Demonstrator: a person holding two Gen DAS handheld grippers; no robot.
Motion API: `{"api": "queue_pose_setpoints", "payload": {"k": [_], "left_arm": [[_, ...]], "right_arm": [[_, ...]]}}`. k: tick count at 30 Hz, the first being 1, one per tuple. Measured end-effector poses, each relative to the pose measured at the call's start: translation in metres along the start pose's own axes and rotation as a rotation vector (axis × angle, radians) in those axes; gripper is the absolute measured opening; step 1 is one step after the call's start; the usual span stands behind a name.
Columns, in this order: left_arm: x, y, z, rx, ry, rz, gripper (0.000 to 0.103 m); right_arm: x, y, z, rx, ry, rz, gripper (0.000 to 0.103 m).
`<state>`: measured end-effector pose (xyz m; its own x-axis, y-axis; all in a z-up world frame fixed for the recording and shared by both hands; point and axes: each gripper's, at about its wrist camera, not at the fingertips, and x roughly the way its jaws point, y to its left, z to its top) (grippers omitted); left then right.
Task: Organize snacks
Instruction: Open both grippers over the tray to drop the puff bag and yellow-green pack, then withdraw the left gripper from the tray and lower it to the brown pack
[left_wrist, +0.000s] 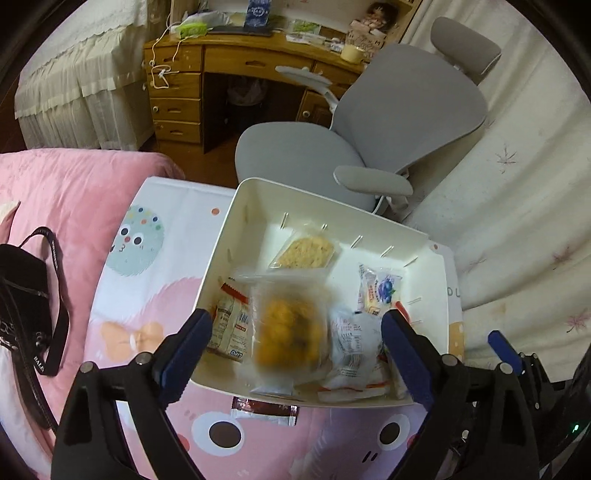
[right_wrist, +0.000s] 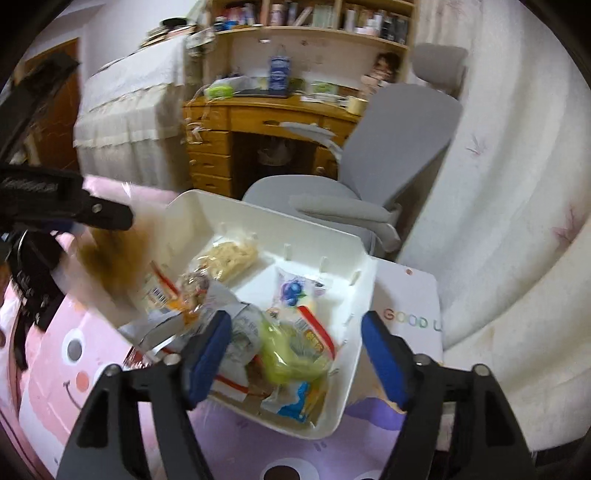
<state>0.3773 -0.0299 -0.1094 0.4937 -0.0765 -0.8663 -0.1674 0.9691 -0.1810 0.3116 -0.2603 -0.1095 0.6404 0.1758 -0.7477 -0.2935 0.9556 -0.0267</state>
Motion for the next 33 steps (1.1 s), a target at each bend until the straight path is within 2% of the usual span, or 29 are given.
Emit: {"api": "queue_pose_setpoints", "payload": {"k": [11, 18, 25, 33], "left_arm": [[-0.009, 0.021, -0.014, -0.039, -0.009, 0.001, 0.092], [-0.014, 0.035, -0.044, -0.053, -0.007, -0.004, 0.092], [-0.012, 0.046, -0.081, -0.057, 0.011, -0.026, 0.092], [0.000, 0.041, -0.121, 0.032, 0.041, -0.006, 0.092]], "right_arm": [[-0.002, -0.004, -0.007, 0.070, 0.032, 0.024, 0.074], [-0.007, -0.004, -0.018, 0.117, 0.057, 0.040, 0.074], [-0.014, -0.011, -0.047, 0.185, 0.103, 0.042, 0.074], [-0.019, -0.026, -0.092, 0.251, 0.188, -0.001, 0.074]]}}
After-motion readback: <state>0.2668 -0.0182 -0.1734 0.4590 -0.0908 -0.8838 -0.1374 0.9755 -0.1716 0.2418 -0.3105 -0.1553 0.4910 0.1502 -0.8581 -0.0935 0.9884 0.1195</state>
